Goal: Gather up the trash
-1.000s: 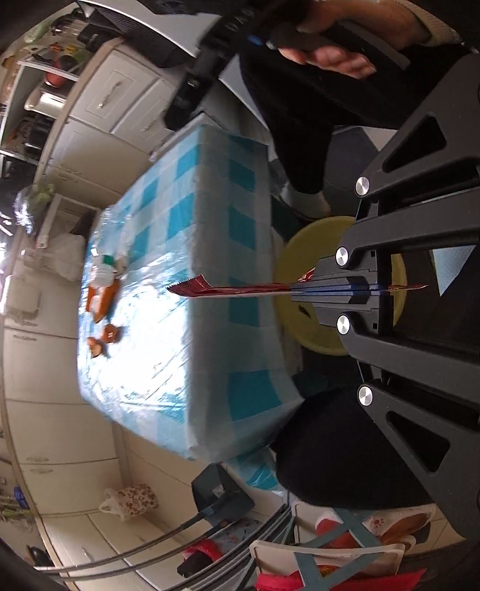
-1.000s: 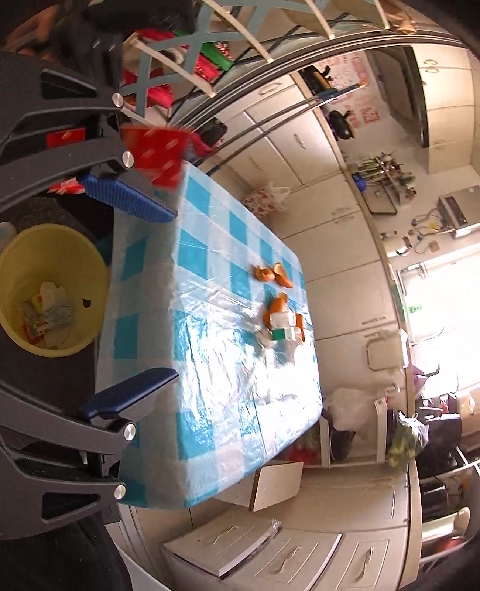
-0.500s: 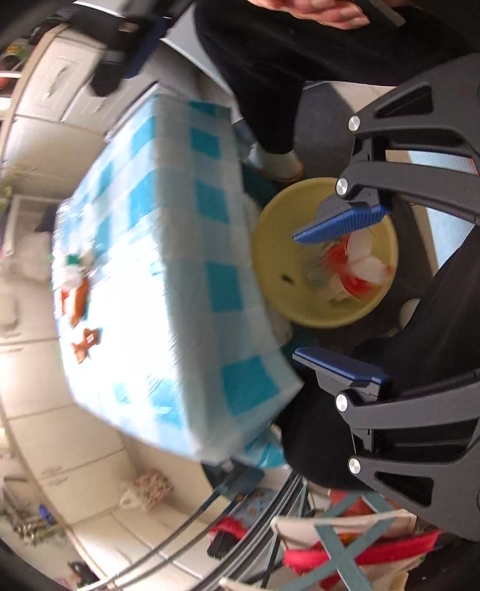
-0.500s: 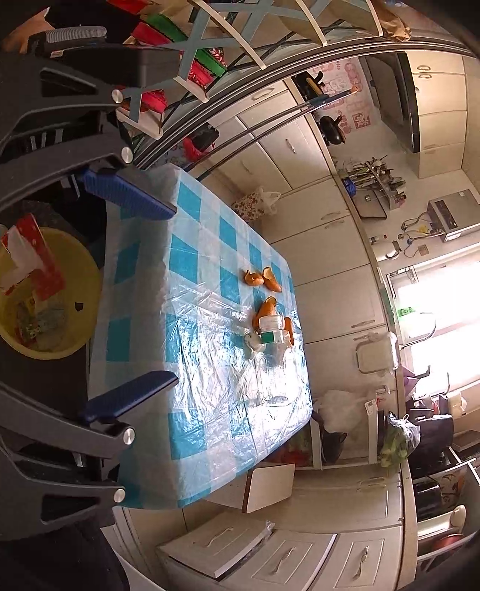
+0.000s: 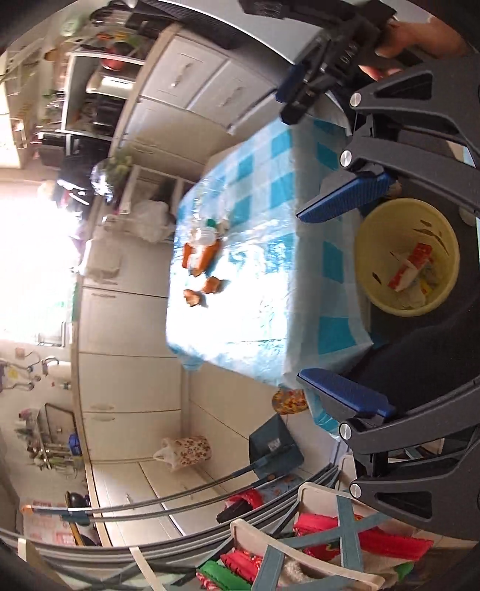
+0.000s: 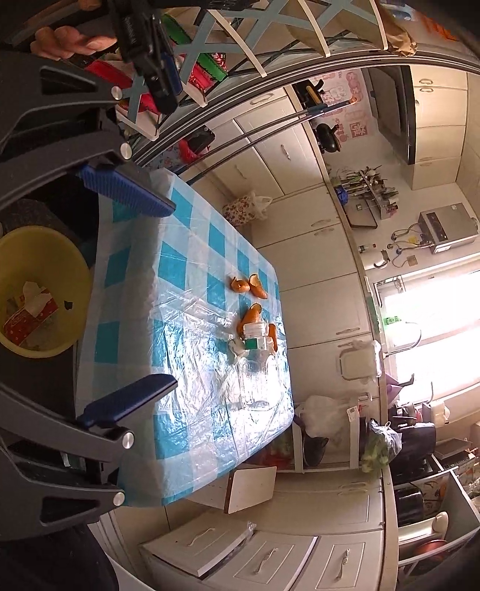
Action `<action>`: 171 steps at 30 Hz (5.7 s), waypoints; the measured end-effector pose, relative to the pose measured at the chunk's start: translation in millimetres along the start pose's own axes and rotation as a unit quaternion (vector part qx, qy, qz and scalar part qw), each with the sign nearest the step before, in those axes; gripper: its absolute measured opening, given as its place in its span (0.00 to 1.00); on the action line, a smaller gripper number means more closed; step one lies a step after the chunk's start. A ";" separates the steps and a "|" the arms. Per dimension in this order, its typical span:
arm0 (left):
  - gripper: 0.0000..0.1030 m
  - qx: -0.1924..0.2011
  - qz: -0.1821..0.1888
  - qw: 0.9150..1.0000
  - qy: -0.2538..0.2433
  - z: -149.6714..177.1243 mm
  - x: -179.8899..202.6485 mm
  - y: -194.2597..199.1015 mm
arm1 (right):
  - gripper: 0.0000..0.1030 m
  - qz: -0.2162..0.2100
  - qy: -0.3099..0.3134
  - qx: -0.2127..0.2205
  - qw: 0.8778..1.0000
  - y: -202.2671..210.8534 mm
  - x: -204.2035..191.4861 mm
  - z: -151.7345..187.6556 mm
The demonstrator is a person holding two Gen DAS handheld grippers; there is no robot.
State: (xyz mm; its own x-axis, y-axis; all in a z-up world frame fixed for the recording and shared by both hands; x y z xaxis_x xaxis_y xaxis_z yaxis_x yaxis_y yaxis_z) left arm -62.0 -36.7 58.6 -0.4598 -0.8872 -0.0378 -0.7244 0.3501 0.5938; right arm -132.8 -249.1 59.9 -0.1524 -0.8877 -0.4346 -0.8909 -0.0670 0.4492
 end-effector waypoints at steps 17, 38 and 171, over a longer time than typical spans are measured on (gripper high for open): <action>0.85 0.059 -0.030 0.997 0.029 -7.6 -9.7 29.2 | 0.84 -0.003 0.025 0.033 0.999 10.9 -11.1 -4.3; 0.93 0.107 -0.073 0.990 0.061 -15.6 -25.9 56.0 | 0.87 0.001 0.038 0.047 0.998 16.8 -18.6 -3.3; 0.93 -0.005 -0.034 0.999 0.034 -54.1 -6.1 -132.1 | 0.89 0.000 0.056 -0.050 0.997 -92.2 6.5 -64.5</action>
State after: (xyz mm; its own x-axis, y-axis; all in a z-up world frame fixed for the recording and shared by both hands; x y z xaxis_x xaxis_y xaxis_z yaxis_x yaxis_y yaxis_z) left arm 64.3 -93.7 24.0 -0.3744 -0.9270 -0.0236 -0.7476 0.2867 0.5990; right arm -24.1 -278.1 66.0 -0.0989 -0.9323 -0.3479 -0.8435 -0.1069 0.5264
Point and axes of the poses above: each gripper's, at about its wrist camera, not at the fingertips, and y roughly against the way its jaws point, x to its right, z to its underside, the point moved 7 cm from there along -y, roughly the way its jaws point, and after that the axes turned 12 degrees about -y, right-handed, at the moved point
